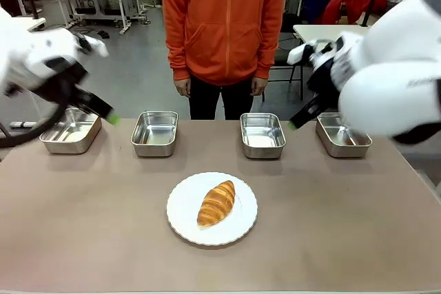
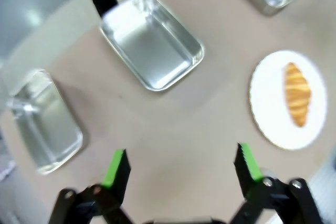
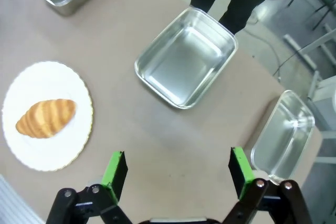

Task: Place the bread in the container.
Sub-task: Place the Butter Roll into the Airtight Container indicated by the human.

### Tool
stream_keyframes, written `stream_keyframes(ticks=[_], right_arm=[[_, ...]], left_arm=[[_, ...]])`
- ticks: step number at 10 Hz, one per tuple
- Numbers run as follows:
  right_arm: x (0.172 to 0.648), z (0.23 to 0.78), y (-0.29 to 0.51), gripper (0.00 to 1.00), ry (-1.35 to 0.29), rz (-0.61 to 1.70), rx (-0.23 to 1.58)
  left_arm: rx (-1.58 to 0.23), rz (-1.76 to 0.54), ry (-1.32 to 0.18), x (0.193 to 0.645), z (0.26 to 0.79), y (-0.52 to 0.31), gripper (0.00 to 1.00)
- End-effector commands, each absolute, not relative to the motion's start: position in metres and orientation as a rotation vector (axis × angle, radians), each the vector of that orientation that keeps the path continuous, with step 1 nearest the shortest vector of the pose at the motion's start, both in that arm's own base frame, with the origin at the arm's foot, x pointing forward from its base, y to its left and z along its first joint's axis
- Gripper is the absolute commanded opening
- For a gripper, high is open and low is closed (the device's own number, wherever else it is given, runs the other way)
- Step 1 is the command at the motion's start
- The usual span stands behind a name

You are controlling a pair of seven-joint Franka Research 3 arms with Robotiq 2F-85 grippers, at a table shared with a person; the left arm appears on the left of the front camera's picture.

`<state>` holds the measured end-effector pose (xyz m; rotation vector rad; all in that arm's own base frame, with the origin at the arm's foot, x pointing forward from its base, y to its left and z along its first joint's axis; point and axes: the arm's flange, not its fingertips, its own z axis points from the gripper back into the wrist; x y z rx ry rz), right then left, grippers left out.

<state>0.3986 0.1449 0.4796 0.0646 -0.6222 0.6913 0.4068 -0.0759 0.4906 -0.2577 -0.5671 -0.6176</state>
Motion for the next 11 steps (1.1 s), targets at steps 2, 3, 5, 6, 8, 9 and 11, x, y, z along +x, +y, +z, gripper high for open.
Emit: stream_keyframes(ticks=[2, 3, 5, 6, 8, 9, 11], right_arm=[[0.390, 0.531, 0.054, 1.00, -0.636, 0.785, 0.174], [0.385, 0.539, 0.022, 1.00, -0.647, 0.791, 0.205], [0.386, 0.535, -0.012, 1.00, -0.679, 0.797, 0.265], [0.387, 0.530, -0.015, 1.00, -0.698, 0.788, 0.274], [0.377, 0.539, -0.008, 1.00, -0.672, 0.777, 0.219], [0.377, 0.539, -0.008, 1.00, -0.672, 0.777, 0.219], [0.377, 0.537, -0.009, 1.00, -0.673, 0.785, 0.218]], left_arm=[[-0.356, -0.738, -0.524, 0.419, 0.517, 0.001, 1.00], [-0.411, -0.830, -0.518, 0.421, 0.517, 0.037, 1.00], [-0.443, -0.936, -0.530, 0.420, 0.507, 0.084, 1.00], [-0.416, -0.919, -0.572, 0.416, 0.501, 0.090, 1.00], [-0.415, -0.874, -0.539, 0.406, 0.512, 0.073, 1.00], [-0.415, -0.874, -0.539, 0.406, 0.512, 0.073, 1.00], [-0.401, -0.892, -0.540, 0.408, 0.508, 0.078, 1.00]])
